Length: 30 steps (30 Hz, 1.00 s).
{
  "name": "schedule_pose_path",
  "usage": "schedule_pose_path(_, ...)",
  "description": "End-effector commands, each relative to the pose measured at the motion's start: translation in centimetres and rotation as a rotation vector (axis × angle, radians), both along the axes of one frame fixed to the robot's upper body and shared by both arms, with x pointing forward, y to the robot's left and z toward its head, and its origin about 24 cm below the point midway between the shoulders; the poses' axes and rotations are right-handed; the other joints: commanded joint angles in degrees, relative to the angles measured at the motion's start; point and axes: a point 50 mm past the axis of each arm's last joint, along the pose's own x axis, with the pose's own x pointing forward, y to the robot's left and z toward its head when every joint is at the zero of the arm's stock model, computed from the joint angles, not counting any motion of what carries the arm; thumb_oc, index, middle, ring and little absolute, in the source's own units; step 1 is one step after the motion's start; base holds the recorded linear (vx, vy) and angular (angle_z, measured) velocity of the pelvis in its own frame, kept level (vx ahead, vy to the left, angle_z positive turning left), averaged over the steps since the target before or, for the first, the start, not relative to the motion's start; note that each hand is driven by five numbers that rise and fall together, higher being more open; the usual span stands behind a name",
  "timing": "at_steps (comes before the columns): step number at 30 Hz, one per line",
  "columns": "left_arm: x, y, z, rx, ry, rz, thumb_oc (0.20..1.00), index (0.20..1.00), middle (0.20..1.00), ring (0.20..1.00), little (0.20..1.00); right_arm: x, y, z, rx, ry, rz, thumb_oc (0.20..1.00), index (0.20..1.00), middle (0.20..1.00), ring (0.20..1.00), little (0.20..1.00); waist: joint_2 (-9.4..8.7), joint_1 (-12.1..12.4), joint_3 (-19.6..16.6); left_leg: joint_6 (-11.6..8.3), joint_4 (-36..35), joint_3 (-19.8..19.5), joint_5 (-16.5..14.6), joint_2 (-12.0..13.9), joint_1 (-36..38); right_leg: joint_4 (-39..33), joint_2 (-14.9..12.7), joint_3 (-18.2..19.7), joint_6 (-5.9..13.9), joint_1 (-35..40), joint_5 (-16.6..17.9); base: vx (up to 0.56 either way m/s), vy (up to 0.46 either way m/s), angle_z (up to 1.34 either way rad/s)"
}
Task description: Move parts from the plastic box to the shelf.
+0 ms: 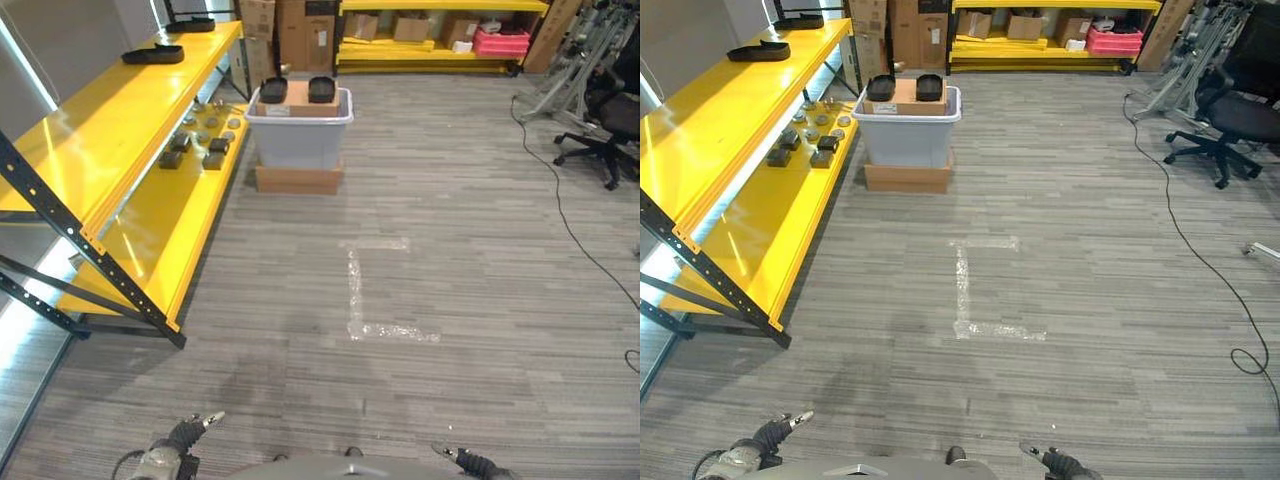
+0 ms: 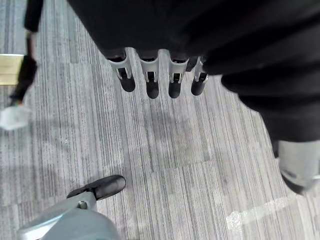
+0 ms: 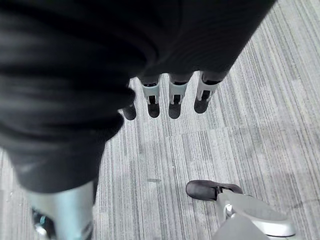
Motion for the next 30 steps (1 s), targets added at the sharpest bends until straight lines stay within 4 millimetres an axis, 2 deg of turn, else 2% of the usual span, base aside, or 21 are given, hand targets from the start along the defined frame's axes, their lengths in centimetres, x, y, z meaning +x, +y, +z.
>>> schedule_pose_path(1, 2.8, 0.9, 1.1, 0.058, -0.082, -0.053, 1.000, 1.000, 1.000, 1.000, 1.000, 1.4, 0.1, 0.3, -0.036, -0.014, 0.056, 1.000, 1.000, 1.000, 1.000, 1.000, -1.64, 0.5, 1.8, -1.03, 0.6, 0.9, -2.5, 0.4, 1.0, 8.0, -6.3, 3.6, 7.91, 0.0, -1.3, -0.05, 0.135, -0.14)
schedule_pose_path(2, 3.3, 1.0, 1.4, 0.069, -0.098, -0.071, 1.000, 1.000, 1.000, 1.000, 1.000, 1.5, 0.3, 0.2, -0.049, 0.003, 0.097, 1.000, 1.000, 1.000, 1.000, 1.000, -1.43, 0.0, 3.2, -0.29, 0.4, 0.3, -2.4, 0.2, 1.0, 15.4, -6.5, 5.2, 9.41, -4.3, 1.6, -0.07, 0.187, -0.04)
schedule_pose_path(4, 3.8, 1.0, 1.6, 0.082, -0.105, -0.092, 1.000, 1.000, 1.000, 1.000, 1.000, 2.0, 0.5, 0.2, -0.062, 0.002, 0.140, 1.000, 1.000, 1.000, 1.000, 1.000, -1.09, -0.5, 4.5, 0.40, -0.2, -0.2, -2.2, -0.1, 1.1, 22.5, -7.4, 7.0, 10.49, -8.6, 5.9, -0.05, 0.148, -0.04)
schedule_pose_path(5, 3.8, 1.0, 1.6, 0.082, -0.106, -0.092, 1.000, 1.000, 1.000, 1.000, 1.000, 2.0, 0.5, 0.2, -0.062, 0.002, 0.140, 1.000, 1.000, 1.000, 1.000, 1.000, -1.14, -0.4, 4.4, 0.42, -0.2, -0.1, -2.2, -0.2, 1.0, 22.7, -7.5, 7.2, 10.52, -8.9, 5.8, -0.04, 0.105, 0.10)
schedule_pose_path(6, 3.9, 1.0, 1.6, 0.091, -0.105, -0.105, 1.000, 1.000, 1.000, 1.000, 1.000, 2.6, 0.8, 0.3, -0.069, -0.014, 0.157, 1.000, 1.000, 1.000, 1.000, 1.000, -0.88, -0.7, 5.3, 0.72, -0.2, -0.1, -2.3, -0.3, 1.3, 26.0, -7.8, 7.8, 10.88, -10.5, 7.8, 0.00, 0.117, 0.26)
schedule_pose_path(7, 4.0, 1.1, 1.6, 0.115, -0.093, -0.119, 1.000, 1.000, 1.000, 1.000, 1.000, 3.5, 2.0, 0.2, -0.049, -0.046, 0.169, 1.000, 1.000, 1.000, 1.000, 1.000, -0.13, -1.5, 6.5, 0.52, -0.2, 0.2, -2.9, 0.4, 1.9, 29.1, -7.4, 8.2, 10.52, -13.4, 7.6, 0.00, 0.115, 0.22)
schedule_pose_path(8, 4.0, 1.1, 1.6, 0.115, -0.094, -0.119, 1.000, 1.000, 1.000, 1.000, 1.000, 3.5, 2.0, 0.2, -0.049, -0.046, 0.169, 1.000, 1.000, 1.000, 1.000, 1.000, -0.17, -1.5, 6.6, 0.51, -0.2, 0.2, -2.9, 0.4, 2.0, 29.2, -7.4, 8.2, 10.51, -13.5, 7.5, 0.15, 0.058, 0.08)
schedule_pose_path(9, 3.4, 1.4, 1.4, 0.117, -0.073, -0.089, 1.000, 1.000, 1.000, 1.000, 1.000, 3.3, 2.6, -0.1, -0.031, -0.046, 0.174, 1.000, 1.000, 1.000, 1.000, 1.000, -0.29, -1.9, 6.5, 0.17, -0.2, 0.8, -3.7, 0.5, 3.0, 25.7, -7.5, 6.8, 10.14, -13.9, 5.8, 0.21, -0.028, -0.08)
schedule_pose_path(11, 3.1, 1.4, 1.2, 0.108, -0.064, -0.057, 1.000, 1.000, 1.000, 1.000, 1.000, 2.6, 3.1, -0.4, -0.018, -0.020, 0.172, 1.000, 1.000, 1.000, 1.000, 1.000, -0.45, -2.4, 6.5, -0.18, -0.2, 0.9, -4.5, 0.3, 3.6, 19.1, -5.4, 5.2, 8.89, -14.0, 3.1, 0.24, -0.069, -0.28)
schedule_pose_path(13, 2.9, 1.2, 1.1, 0.102, -0.055, -0.061, 1.000, 1.000, 1.000, 1.000, 1.000, 1.7, 3.2, -0.7, -0.014, 0.014, 0.174, 1.000, 1.000, 1.000, 1.000, 1.000, -1.19, -3.1, 6.1, -0.54, -0.2, 0.8, -5.6, -0.3, 4.2, 10.1, -3.5, 3.6, 8.06, -13.9, 3.6, 0.28, -0.166, -0.25)
schedule_pose_path(14, 2.6, 0.9, 0.9, 0.090, -0.043, -0.057, 1.000, 1.000, 1.000, 1.000, 1.000, 0.5, 3.0, -1.0, -0.018, 0.055, 0.171, 1.000, 1.000, 1.000, 1.000, 1.000, -1.27, -3.4, 5.1, -1.20, -0.2, 0.8, -6.4, -0.3, 4.9, 4.9, -2.9, 2.0, 7.48, -11.5, 4.2, 0.26, -0.169, 0.02)
schedule_pose_path(16, 2.4, 0.6, 0.7, 0.082, -0.038, -0.055, 1.000, 1.000, 1.000, 1.000, 1.000, 0.2, 2.8, -1.0, -0.025, 0.067, 0.170, 1.000, 1.000, 1.000, 1.000, 1.000, -1.05, -3.3, 4.7, -1.30, -0.2, 0.7, -6.5, -0.1, 5.0, 3.5, -2.9, 1.8, 7.42, -9.8, 3.7, 0.20, -0.130, 0.19)
schedule_pose_path(18, 2.1, 0.2, 0.5, 0.064, -0.042, -0.020, 1.000, 1.000, 1.000, 1.000, 1.000, 0.0, 2.7, -1.0, -0.033, 0.066, 0.169, 1.000, 1.000, 1.000, 1.000, 1.000, -0.32, -3.4, 3.3, -2.26, -0.2, 1.4, -5.8, 1.0, 5.4, 2.4, -1.0, 3.9, 5.56, -7.5, 2.5, 0.29, -0.216, 0.05)
schedule_pose_path(20, 2.5, -0.8, 0.5, 0.028, -0.067, -0.003, 1.000, 1.000, 1.000, 1.000, 1.000, 0.0, 1.5, -0.6, -0.063, 0.055, 0.146, 1.000, 1.000, 1.000, 1.000, 1.000, 0.04, -3.4, 3.2, -4.18, 7.1, 1.0, -5.4, 2.0, 3.9, 0.3, -1.0, 2.4, 4.27, -4.1, 1.3, 0.27, -0.261, 0.12)
schedule_pose_path(23, 3.2, -1.5, 0.6, -0.002, -0.102, 0.021, 1.000, 1.000, 1.000, 1.000, 1.000, 1.0, 0.6, 0.0, -0.091, 0.019, 0.134, 1.000, 1.000, 1.000, 1.000, 1.000, -0.50, -2.7, 4.3, -7.61, 18.5, -0.3, -0.2, 1.5, -0.9, -1.9, -1.2, 1.9, 2.94, -0.8, 0.8, 0.12, -0.162, 0.26)
schedule_pose_path(24, 3.2, -1.5, 0.6, -0.002, -0.103, 0.021, 1.000, 1.000, 1.000, 1.000, 1.000, 1.0, 0.6, 0.0, -0.091, 0.019, 0.134, 1.000, 1.000, 1.000, 1.000, 1.000, -0.48, -2.8, 4.3, -7.63, 18.7, -0.4, -0.3, 1.5, -1.0, -1.9, -1.2, 1.9, 2.92, -0.8, 0.8, 0.12, -0.178, -0.14)
schedule_pose_path(25, 3.4, -1.8, 0.7, 0.001, -0.107, 0.007, 1.000, 1.000, 1.000, 1.000, 1.000, 2.0, 0.2, 0.4, -0.107, -0.004, 0.160, 1.000, 1.000, 1.000, 1.000, 1.000, -1.61, -2.1, 5.4, -8.45, 26.4, -2.3, 1.4, -0.6, -5.1, -2.1, -2.4, 1.9, 2.45, 0.1, 0.5, 0.14, -0.151, -0.10)
schedule_pose_path(27, 3.7, -2.3, 0.7, -0.003, -0.116, -0.019, 1.000, 1.000, 1.000, 1.000, 1.000, 2.8, -0.4, 0.8, -0.133, -0.020, 0.174, 1.000, 1.000, 1.000, 1.000, 1.000, -1.97, -1.4, 6.0, -7.69, 23.9, -0.1, 0.9, 0.2, -9.2, -2.1, -3.4, 1.5, 2.79, 0.6, -0.2, 0.17, -0.117, 0.05)
schedule_pose_path(29, 3.4, -2.4, 0.6, 0.001, -0.104, -0.043, 1.000, 1.000, 1.000, 1.000, 1.000, 3.2, -0.9, 1.1, -0.159, -0.014, 0.191, 1.000, 1.000, 1.000, 1.000, 1.000, -1.21, -0.3, 5.7, -6.15, 14.9, 1.6, -0.3, 0.4, -10.4, -2.1, -3.3, 0.6, 3.33, 1.3, -1.1, 0.23, -0.031, 0.24)
schedule_pose_path(30, 2.7, -2.5, 0.3, 0.011, -0.076, -0.069, 1.000, 1.000, 1.000, 1.000, 1.000, 3.4, -1.2, 1.3, -0.176, -0.010, 0.201, 1.000, 1.000, 1.000, 1.000, 1.000, -0.12, 0.6, 5.5, -5.41, 9.0, 1.1, 1.9, 0.2, -11.9, -2.1, -2.5, 0.6, 3.59, 1.7, -1.5, 0.26, -0.001, 0.17)
